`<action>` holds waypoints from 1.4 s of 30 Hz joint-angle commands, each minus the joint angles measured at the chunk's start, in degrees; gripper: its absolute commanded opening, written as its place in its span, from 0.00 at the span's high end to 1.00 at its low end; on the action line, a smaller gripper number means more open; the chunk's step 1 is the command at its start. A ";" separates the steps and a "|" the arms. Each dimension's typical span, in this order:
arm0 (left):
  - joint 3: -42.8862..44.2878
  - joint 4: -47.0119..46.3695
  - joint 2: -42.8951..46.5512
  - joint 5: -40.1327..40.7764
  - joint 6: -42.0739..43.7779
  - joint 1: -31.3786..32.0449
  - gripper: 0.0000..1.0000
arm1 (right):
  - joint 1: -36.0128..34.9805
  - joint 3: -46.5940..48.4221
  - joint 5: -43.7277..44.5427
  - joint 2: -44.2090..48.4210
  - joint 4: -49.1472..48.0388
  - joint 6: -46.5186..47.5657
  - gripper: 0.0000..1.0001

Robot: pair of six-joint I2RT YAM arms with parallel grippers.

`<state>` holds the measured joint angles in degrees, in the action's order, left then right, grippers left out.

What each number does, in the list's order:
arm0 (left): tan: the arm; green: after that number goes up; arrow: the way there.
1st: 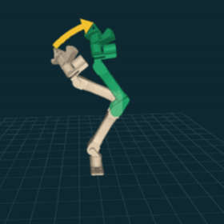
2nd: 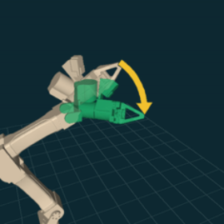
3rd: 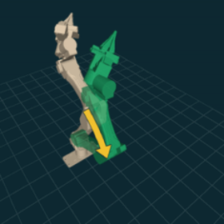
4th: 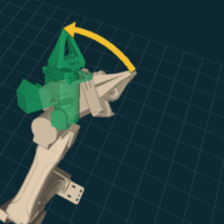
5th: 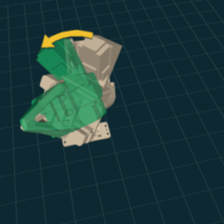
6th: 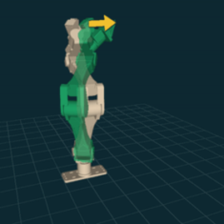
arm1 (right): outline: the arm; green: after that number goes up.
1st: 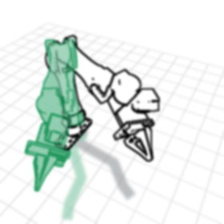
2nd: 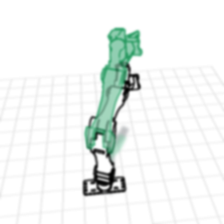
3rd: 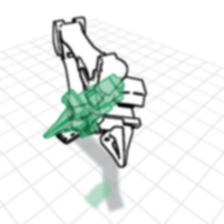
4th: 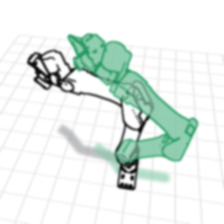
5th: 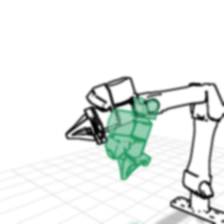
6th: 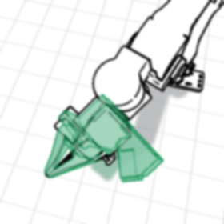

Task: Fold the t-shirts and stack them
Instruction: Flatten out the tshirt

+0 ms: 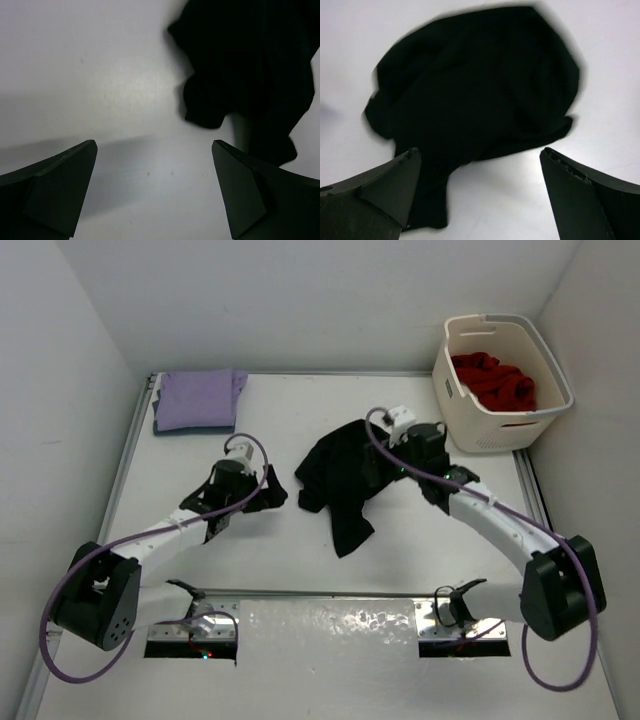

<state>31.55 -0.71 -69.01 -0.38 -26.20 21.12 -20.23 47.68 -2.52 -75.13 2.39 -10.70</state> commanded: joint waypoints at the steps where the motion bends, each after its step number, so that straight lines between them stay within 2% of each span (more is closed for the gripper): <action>1: -4.11 -6.13 2.13 -6.64 -2.37 1.55 0.01 | -7.70 -5.21 1.56 3.49 5.61 4.28 0.01; 4: -5.80 -8.77 1.95 -5.16 -2.98 2.17 0.01 | -16.57 -10.49 2.43 5.35 4.11 3.23 0.01; 8: -7.38 -9.83 2.39 -4.54 -4.21 2.34 0.00 | -26.68 -11.91 3.48 1.41 0.34 0.16 0.01; 15: -9.93 -10.10 4.32 -0.06 -5.97 2.34 0.00 | -34.52 -10.77 6.03 -10.18 -3.98 -0.64 0.01; 19: -9.32 -10.11 4.59 0.12 -5.45 2.34 0.00 | -34.70 -8.83 9.28 -15.30 -3.80 -3.87 0.15; 20: -9.05 -10.01 4.50 0.12 -5.36 2.26 0.00 | -34.62 -9.01 11.99 -15.31 -3.54 -4.59 0.29; 22: -8.96 -10.27 4.50 0.12 -5.18 2.34 0.00 | -34.62 -9.45 14.38 -14.26 -2.92 -5.91 0.46; 23: -8.79 -10.54 4.33 0.12 -4.92 2.43 0.00 | -34.62 -9.62 16.56 -13.56 -2.75 -6.09 0.80; 24: -8.79 -10.97 4.15 -0.32 -4.57 2.43 0.00 | -34.62 -10.23 18.15 -11.63 -2.92 -6.44 0.96; 25: -8.70 -11.41 3.98 -0.93 -4.22 2.43 0.00 | -34.35 -10.59 19.91 -10.40 -3.88 -7.31 1.00; 30: -6.51 -13.61 -0.59 -3.66 -2.11 4.71 0.00 | -27.95 -7.87 18.26 -4.68 -3.01 -10.55 1.00; 34: -2.82 -15.20 -8.22 -4.97 -1.14 7.17 0.02 | -16.97 -5.33 16.24 -2.21 -0.13 -17.15 1.00; 37: -0.45 -17.21 -13.06 -7.08 -0.18 8.84 0.06 | -15.54 -2.07 15.44 -1.77 0.41 -14.36 1.00; 39: 1.05 -17.57 -15.09 -7.18 0.70 10.16 0.11 | -15.37 -1.01 21.20 -1.33 1.65 -13.04 1.00; 42: 4.91 -16.87 -19.82 -4.99 2.46 13.15 0.14 | -11.87 -1.54 21.17 -0.10 2.17 -13.90 1.00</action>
<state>32.21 -14.04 -86.17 -5.61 -26.55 31.83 -34.65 44.66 16.12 -77.32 3.22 -23.81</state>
